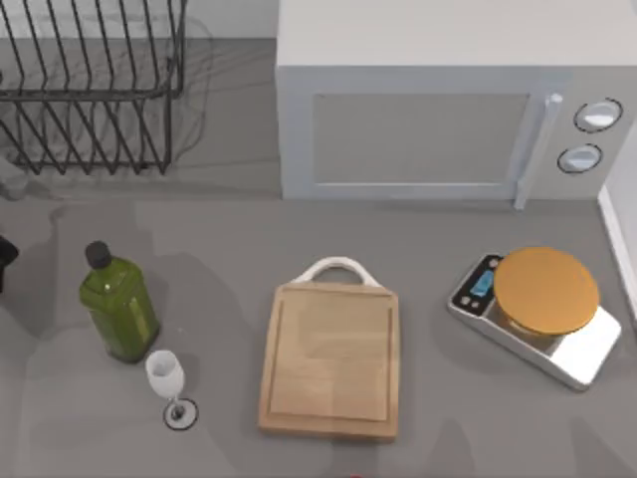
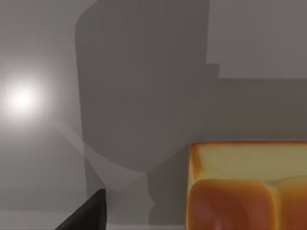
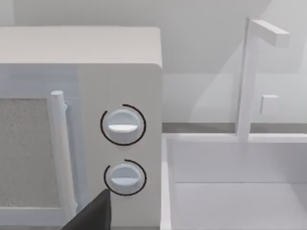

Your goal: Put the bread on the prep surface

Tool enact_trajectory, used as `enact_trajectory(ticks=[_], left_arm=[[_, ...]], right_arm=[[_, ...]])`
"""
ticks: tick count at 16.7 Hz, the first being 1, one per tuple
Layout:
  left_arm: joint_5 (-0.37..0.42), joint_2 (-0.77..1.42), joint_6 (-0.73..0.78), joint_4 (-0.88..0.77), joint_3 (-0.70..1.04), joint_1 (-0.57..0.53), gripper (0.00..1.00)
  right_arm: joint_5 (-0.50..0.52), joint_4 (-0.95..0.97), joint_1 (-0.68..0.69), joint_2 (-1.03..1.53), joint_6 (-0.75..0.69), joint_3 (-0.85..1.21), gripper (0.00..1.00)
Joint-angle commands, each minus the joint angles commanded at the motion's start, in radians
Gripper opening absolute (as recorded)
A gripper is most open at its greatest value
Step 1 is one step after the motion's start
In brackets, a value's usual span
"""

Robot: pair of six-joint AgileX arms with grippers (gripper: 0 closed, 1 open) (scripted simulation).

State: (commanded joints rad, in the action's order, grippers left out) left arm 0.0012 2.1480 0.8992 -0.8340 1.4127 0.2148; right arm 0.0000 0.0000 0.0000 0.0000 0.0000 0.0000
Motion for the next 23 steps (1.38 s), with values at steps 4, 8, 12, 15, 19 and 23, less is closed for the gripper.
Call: enact_trajectory(ticks=[4,8,12,15,19,23], left_arm=[[0.000,0.000,0.000,0.000,0.000,0.000,0.92],[0.000,0.000,0.000,0.000,0.000,0.000,0.62],[0.000,0.000,0.000,0.000,0.000,0.000,0.32],[0.000,0.000,0.000,0.000,0.000,0.000,0.10],[0.000,0.000,0.000,0.000,0.000,0.000,0.00],[0.000,0.000,0.000,0.000,0.000,0.000,0.00]], right_arm=[[0.000,0.000,0.000,0.000,0.000,0.000,1.00],[0.000,0.000,0.000,0.000,0.000,0.000,1.00],[0.000,0.000,0.000,0.000,0.000,0.000,1.00],[0.000,0.000,0.000,0.000,0.000,0.000,1.00],[0.000,0.000,0.000,0.000,0.000,0.000,1.00],[0.000,0.000,0.000,0.000,0.000,0.000,1.00]])
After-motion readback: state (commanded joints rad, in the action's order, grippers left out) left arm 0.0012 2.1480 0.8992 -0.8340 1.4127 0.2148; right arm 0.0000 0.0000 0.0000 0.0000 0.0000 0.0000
